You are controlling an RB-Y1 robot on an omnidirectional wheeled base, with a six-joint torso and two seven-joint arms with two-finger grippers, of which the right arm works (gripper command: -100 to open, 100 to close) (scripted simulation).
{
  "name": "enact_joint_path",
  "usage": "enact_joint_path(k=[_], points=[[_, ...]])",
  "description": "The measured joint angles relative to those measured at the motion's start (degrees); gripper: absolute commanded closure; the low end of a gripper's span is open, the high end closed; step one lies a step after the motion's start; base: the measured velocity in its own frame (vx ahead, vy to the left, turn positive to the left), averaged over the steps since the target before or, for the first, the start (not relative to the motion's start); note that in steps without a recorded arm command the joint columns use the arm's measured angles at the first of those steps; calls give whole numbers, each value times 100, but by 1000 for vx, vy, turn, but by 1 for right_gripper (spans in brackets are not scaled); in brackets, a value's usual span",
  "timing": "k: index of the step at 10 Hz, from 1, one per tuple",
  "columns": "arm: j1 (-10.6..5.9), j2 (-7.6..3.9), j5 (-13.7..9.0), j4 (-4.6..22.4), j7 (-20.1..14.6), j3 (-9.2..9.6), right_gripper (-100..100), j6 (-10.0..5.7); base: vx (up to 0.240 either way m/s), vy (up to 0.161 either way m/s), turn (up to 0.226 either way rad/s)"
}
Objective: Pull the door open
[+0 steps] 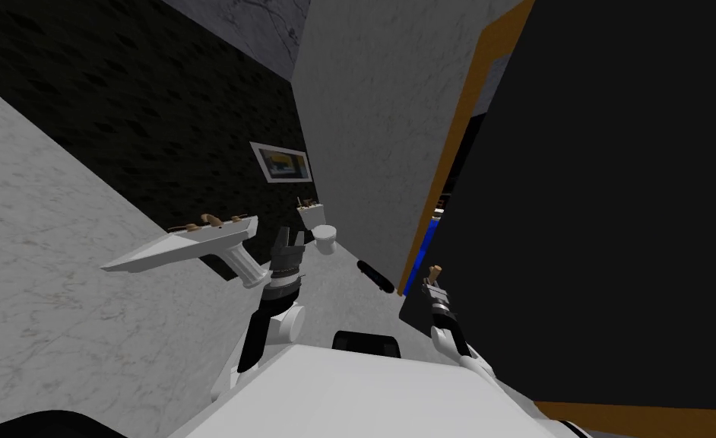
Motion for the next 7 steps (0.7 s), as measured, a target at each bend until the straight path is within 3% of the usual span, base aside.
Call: enact_joint_path(k=[2, 4, 7], points=[[-1, -48, 85, 36, -144, 142, 100, -51, -261, -28, 70], [34, -43, 131, -14, -189, 222, 100, -18, -131, -8, 63], [25, -167, 239, 7, -397, 403, 100, -115, -260, -13, 88]])
